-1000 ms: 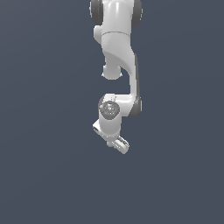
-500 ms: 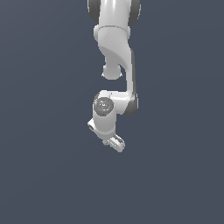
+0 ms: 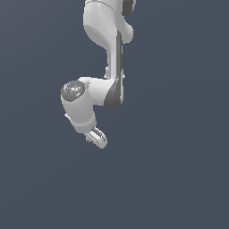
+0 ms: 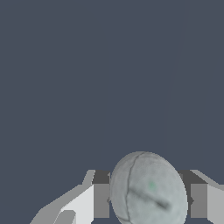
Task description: Pick up the object and move it to a goal position.
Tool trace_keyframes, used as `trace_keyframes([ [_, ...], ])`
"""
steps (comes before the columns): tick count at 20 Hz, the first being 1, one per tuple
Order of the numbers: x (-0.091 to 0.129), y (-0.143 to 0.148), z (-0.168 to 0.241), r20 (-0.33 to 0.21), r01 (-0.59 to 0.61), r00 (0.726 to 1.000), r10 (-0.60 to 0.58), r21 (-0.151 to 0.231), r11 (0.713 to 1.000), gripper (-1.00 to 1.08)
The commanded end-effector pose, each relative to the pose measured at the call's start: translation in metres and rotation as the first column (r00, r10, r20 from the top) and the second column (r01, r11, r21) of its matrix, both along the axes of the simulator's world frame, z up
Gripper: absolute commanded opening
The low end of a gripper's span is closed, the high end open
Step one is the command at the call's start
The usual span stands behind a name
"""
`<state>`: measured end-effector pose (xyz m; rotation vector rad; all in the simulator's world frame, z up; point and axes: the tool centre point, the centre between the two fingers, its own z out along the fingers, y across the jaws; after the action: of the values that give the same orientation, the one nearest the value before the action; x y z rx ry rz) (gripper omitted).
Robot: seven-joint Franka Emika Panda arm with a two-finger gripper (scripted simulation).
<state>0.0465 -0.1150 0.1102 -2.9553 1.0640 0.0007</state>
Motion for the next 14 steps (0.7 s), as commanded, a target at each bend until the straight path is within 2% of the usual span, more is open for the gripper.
trace_keyframes([
  [1, -0.001, -0.024, 0.021, 0.0, 0.0, 1.0, 0.0, 0.0, 1.0, -1.0],
  [8, -0.002, -0.088, 0.074, 0.0, -0.001, 1.0, 0.001, 0.0, 1.0, -1.0],
  [14, -0.001, -0.121, 0.101, 0.0, -0.001, 1.0, 0.001, -0.001, 1.0, -1.0],
])
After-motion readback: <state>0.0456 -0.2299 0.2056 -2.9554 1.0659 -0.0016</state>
